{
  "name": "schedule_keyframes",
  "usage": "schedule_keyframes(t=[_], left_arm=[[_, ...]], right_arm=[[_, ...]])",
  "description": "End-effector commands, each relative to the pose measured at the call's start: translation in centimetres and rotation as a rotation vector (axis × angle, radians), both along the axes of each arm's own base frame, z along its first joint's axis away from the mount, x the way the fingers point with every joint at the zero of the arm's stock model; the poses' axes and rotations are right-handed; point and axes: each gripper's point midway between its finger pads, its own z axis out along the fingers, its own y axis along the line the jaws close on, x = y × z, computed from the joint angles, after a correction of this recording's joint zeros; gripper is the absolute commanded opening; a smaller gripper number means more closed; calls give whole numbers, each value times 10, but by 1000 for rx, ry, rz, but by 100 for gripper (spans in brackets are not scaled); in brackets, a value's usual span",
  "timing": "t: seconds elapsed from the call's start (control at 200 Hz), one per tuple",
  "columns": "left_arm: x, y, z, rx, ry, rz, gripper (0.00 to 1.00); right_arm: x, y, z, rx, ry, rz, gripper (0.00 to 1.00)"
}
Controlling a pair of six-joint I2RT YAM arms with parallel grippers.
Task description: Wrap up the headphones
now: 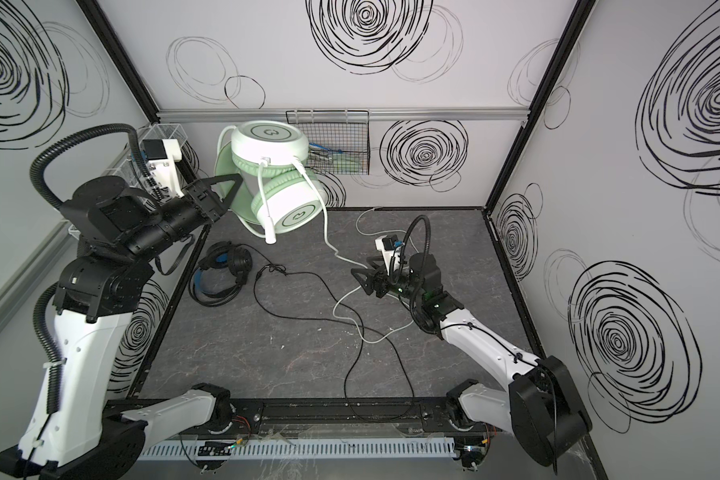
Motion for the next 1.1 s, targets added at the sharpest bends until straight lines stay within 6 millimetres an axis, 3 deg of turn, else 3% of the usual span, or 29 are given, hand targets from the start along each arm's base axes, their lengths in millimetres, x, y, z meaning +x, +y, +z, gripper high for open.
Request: schedule_keyframes(t=[0.0, 0.145, 0.295, 0.42, 0.48, 0.555, 0.74, 0.84, 0.936, 1.096], left_arm=[[-17, 5, 42, -78, -137, -9, 0], [-15, 5, 42, -82, -137, -16, 0], [-12, 4, 42, -83, -139, -18, 0], [-9, 6, 36, -75, -130, -3, 0], [-7, 8, 29, -68, -123, 12, 0], [-1, 12, 13, -55, -102, 42, 0], [39, 38, -57, -16, 26, 223, 0], [56, 53, -90, 57, 91, 324, 0], [63, 68, -123, 118, 151, 412, 0], [65, 85, -168, 242, 193, 497, 0]], right_arm=[[1, 4, 18, 45, -24, 11, 71], [-3, -2, 4, 38, 8, -8, 60], [-2, -7, 6, 31, 4, -28, 30], [16, -23, 5, 0, 24, -131, 5], [27, -37, 3, -22, 37, -208, 0], [42, -61, -1, -75, 47, -345, 0], [65, -138, -4, -206, 101, -682, 0], [60, -177, 12, -282, 62, -836, 0], [49, -207, 43, -368, -30, -953, 0], [26, -221, 113, -485, -312, -979, 0]])
